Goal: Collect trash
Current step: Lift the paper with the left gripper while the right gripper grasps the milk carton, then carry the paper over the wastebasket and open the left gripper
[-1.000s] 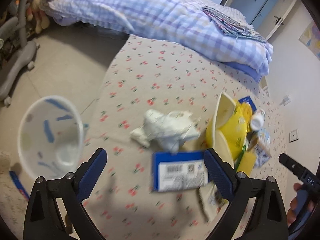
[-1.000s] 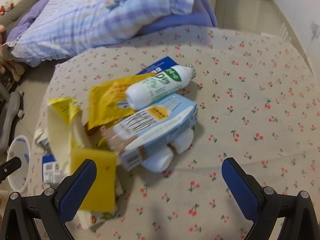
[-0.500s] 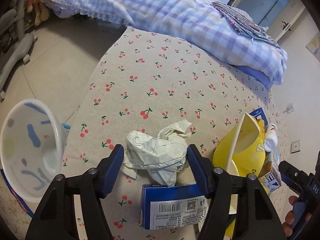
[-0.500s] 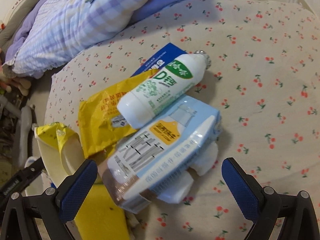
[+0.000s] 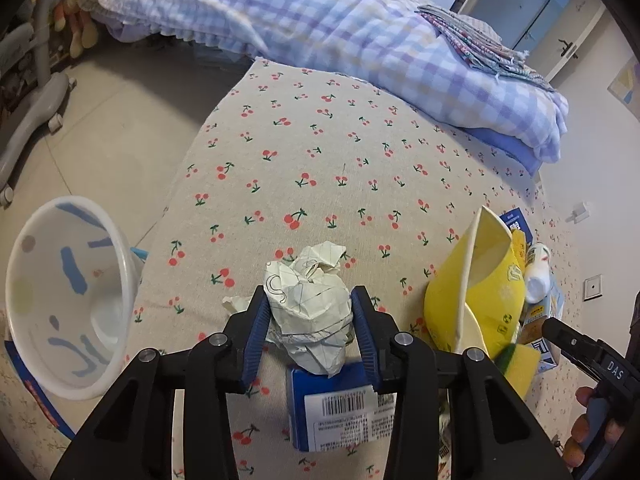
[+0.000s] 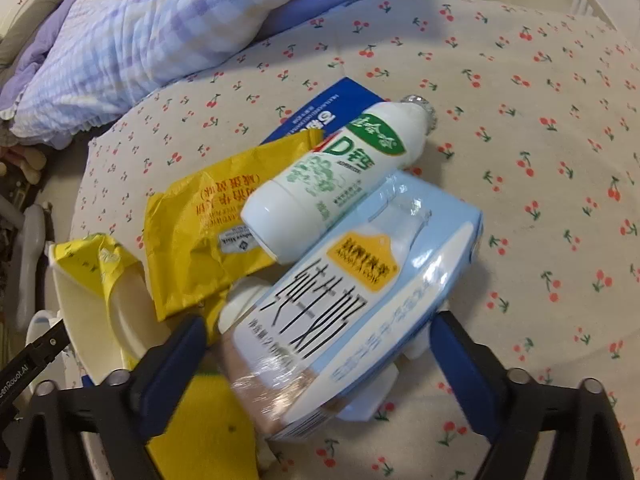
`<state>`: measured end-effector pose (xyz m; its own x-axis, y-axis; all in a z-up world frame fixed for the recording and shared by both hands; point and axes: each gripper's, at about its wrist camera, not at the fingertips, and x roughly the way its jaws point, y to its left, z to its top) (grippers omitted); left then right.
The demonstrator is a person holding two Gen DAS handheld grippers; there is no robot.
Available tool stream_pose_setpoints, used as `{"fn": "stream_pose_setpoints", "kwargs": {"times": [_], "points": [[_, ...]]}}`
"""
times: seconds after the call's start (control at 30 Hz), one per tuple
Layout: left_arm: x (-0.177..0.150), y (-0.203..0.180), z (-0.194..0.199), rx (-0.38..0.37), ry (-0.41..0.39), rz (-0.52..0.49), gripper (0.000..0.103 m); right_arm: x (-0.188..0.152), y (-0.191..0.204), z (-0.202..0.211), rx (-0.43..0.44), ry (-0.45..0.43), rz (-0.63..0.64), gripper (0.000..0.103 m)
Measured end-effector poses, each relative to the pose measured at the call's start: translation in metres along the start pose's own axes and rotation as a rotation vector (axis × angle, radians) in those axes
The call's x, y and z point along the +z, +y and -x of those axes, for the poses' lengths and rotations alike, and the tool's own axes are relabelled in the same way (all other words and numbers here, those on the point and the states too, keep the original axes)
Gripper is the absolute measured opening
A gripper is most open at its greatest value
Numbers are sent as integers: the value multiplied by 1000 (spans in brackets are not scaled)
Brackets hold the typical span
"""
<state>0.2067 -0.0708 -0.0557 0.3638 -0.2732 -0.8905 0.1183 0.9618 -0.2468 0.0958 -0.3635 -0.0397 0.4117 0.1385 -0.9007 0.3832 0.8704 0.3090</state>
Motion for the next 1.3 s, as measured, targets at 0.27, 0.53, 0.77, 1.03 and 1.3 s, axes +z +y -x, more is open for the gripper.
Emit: {"fn": "stream_pose_setpoints", "kwargs": {"times": [0.27, 0.53, 0.77, 1.03, 1.3], "points": [[-14, 15, 23, -9, -14, 2, 43, -11, -33, 25, -76, -12, -3, 85], [-24, 24, 40, -22, -31, -1, 43, -12, -68, 39, -106, -21, -72, 85], [-28, 30, 46, -34, -30, 9, 43, -12, -84, 5, -14, 64, -191, 79], [-28, 40, 63, -52, -58, 16, 43, -14, -93, 23, 37, 19, -234, 56], [-32, 73, 90, -37, -106, 59, 43, -21, -45, 77, 168, -99, -157, 56]]}}
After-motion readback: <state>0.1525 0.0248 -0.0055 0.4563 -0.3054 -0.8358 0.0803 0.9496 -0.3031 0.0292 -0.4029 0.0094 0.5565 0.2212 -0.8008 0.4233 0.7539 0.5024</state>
